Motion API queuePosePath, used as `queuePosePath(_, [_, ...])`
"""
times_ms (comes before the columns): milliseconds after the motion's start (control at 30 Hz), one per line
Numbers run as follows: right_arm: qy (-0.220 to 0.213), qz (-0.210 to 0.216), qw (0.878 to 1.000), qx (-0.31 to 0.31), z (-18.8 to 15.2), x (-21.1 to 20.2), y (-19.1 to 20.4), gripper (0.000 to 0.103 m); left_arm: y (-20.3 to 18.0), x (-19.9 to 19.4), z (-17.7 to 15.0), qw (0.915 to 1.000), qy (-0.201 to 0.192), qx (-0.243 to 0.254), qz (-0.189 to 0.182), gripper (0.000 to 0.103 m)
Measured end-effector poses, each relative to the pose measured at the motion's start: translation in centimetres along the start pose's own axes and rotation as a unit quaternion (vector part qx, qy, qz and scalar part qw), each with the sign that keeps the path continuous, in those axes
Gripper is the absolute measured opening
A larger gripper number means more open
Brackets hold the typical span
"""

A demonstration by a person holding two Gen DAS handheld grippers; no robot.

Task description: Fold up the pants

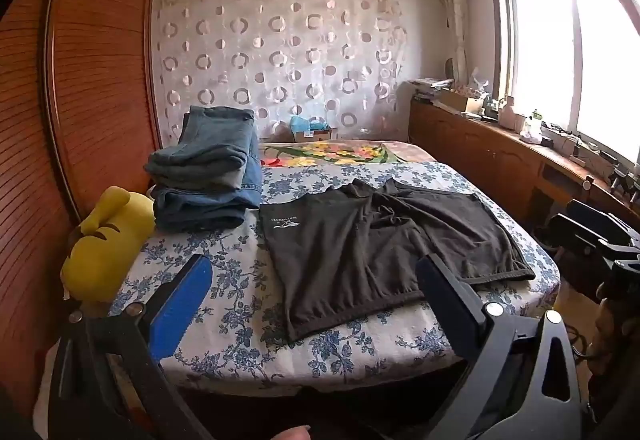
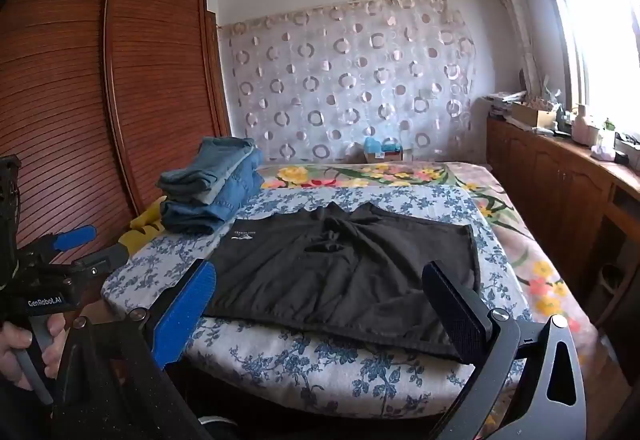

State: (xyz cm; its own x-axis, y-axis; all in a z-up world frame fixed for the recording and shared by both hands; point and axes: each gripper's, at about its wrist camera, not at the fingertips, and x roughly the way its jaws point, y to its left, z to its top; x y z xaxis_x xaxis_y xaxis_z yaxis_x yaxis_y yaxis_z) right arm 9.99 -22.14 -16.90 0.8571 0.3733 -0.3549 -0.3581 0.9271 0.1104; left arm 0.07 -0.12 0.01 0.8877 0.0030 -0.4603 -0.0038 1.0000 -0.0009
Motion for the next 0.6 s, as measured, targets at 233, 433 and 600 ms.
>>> queuePosePath(233, [0.002, -0.002, 1.000, -0.004, 0.0, 0.6, 0.3, 0.103, 0.0, -0.1, 0.0, 1.0000, -0.006, -0.003, -0.002, 0.103])
queuePosePath(433, [-0.008, -0.002, 1.000, 0.001, 0.1, -0.3, 0.3, 0.103, -0.2, -0.3, -0.2, 1.0000, -0.006, -0.002, -0.003, 0.103])
queuePosePath(600, [-0.008, -0.005, 1.000, 0.000, 0.2, -0.4, 0.7, 0.103, 0.0, -0.2, -0.2, 0.9999, -0.007, -0.004, -0.006, 0.103])
